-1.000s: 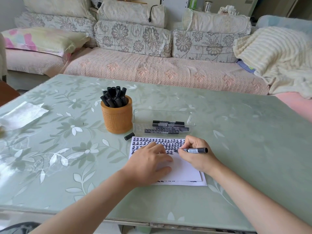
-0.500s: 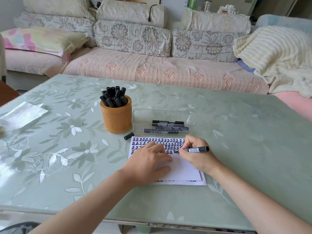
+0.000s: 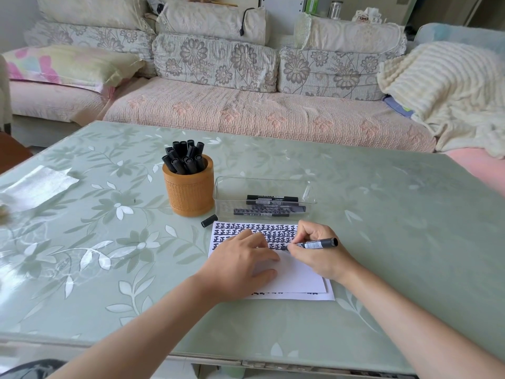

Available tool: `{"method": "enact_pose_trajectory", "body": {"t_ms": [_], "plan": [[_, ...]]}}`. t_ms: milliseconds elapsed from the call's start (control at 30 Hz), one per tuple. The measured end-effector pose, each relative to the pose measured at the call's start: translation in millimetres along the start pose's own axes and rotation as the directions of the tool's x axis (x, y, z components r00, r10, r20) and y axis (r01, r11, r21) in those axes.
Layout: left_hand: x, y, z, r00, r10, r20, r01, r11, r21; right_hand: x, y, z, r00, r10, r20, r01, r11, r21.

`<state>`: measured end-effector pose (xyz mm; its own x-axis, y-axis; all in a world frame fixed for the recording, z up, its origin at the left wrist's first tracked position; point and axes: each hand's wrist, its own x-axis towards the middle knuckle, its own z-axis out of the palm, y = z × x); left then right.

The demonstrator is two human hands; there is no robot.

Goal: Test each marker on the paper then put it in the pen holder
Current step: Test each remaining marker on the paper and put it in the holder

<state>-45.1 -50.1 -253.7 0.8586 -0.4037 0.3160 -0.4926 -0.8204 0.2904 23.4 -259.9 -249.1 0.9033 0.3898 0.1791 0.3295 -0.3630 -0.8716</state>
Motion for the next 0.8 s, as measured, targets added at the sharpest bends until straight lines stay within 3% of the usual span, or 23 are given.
{"method": "enact_pose_trajectory", "body": {"t_ms": [167, 333, 467, 633, 800], "plan": [[-1, 0, 0, 1.0, 0.013, -0.008, -0.013, 1.0, -0.004, 0, -3, 0, 1.0, 0.03, -0.003, -0.03, 1.0, 0.011], [-1, -2, 0, 0.999, 0.042, -0.016, -0.042, 0.999, -0.003, 5, -3, -3, 0.991, 0.094, -0.097, -0.076, 0.981, 0.176], [0, -9, -9, 0.997, 0.056, -0.05, -0.057, 0.998, -0.015, 8, -10, -2, 0.991, 0.077, -0.11, -0.055, 0.981, 0.187], [1, -41, -29, 0.964, -0.084, -0.252, 0.108, 0.991, 0.081, 12, -33, 5, 0.998, -0.002, -0.056, 0.012, 0.985, 0.175], [-6, -68, -38, 0.942, -0.2, -0.271, 0.239, 0.964, 0.12, 19, -52, 15, 1.0, -0.014, 0.01, 0.012, 0.988, 0.154]]}}
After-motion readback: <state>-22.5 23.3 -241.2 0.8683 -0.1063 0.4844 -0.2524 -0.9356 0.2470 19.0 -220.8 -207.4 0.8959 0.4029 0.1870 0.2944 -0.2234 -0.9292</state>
